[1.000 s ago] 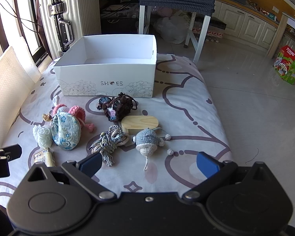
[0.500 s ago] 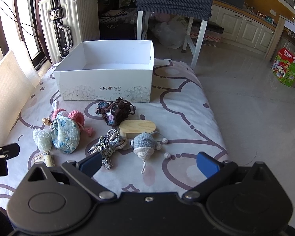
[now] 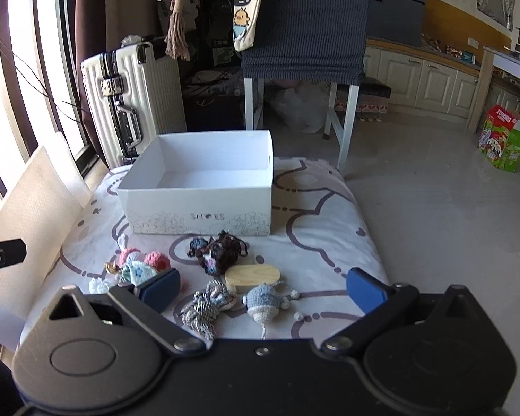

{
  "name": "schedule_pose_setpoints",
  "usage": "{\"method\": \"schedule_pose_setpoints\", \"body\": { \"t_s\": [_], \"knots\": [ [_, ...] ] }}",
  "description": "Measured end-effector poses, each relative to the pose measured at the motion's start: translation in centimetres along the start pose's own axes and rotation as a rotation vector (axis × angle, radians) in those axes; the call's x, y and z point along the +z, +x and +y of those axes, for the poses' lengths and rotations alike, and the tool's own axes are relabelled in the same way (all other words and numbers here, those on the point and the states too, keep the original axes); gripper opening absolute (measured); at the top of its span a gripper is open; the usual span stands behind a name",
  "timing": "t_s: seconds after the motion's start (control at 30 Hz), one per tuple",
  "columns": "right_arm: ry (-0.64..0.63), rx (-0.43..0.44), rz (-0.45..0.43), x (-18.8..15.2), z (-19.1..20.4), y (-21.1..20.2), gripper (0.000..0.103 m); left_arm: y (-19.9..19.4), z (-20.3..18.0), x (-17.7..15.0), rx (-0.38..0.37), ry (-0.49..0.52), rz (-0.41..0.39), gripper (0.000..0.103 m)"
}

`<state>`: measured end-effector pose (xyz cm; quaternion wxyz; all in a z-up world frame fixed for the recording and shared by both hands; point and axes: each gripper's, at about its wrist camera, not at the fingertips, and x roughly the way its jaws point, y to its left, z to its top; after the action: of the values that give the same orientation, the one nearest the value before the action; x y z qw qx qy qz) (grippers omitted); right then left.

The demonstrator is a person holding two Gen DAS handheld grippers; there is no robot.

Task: Organize objects
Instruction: 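Lower the left gripper onto the yellow tissue pack while the right gripper grasps the grey crocheted mouse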

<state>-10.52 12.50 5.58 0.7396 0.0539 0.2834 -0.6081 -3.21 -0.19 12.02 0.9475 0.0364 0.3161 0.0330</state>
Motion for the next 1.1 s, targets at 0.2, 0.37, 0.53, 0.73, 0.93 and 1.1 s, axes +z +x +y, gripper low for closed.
{"method": "schedule_pose_setpoints", "body": {
  "t_s": [0.2, 0.37, 0.53, 0.73, 0.93, 1.1],
  "knots": [
    [-0.074, 0.054, -0.053, 3.9, -1.0, -1.1, 0.103, -0.5, 1.0, 2.9, -0.001, 0.008, -0.051, 0.103],
    [-0.126, 0.070, -0.092, 6.0, -2.2, -0.1, 0.103, 1.5, 1.2, 3.7, -0.023, 0.042, -0.037, 0.103],
    [-0.134, 0.142, -0.106, 6.5, -3.0, 2.6, 0.103, 4.9, 1.6, 3.2, -0.065, 0.080, 0.001, 0.103],
    [-0.076, 0.232, -0.191, 4.4, -3.9, 6.7, 0.103, 9.2, 2.4, 1.0, -0.114, 0.080, 0.047, 0.103],
    [-0.056, 0.188, -0.167, 0.8, -4.3, 12.1, 0.103, 13.1, 3.1, -2.4, -0.168, 0.049, 0.120, 0.103],
    [-0.050, 0.151, -0.096, -2.8, -5.4, 16.2, 0.103, 15.2, 3.0, -5.4, -0.185, 0.053, 0.174, 0.100]
  ]
}}
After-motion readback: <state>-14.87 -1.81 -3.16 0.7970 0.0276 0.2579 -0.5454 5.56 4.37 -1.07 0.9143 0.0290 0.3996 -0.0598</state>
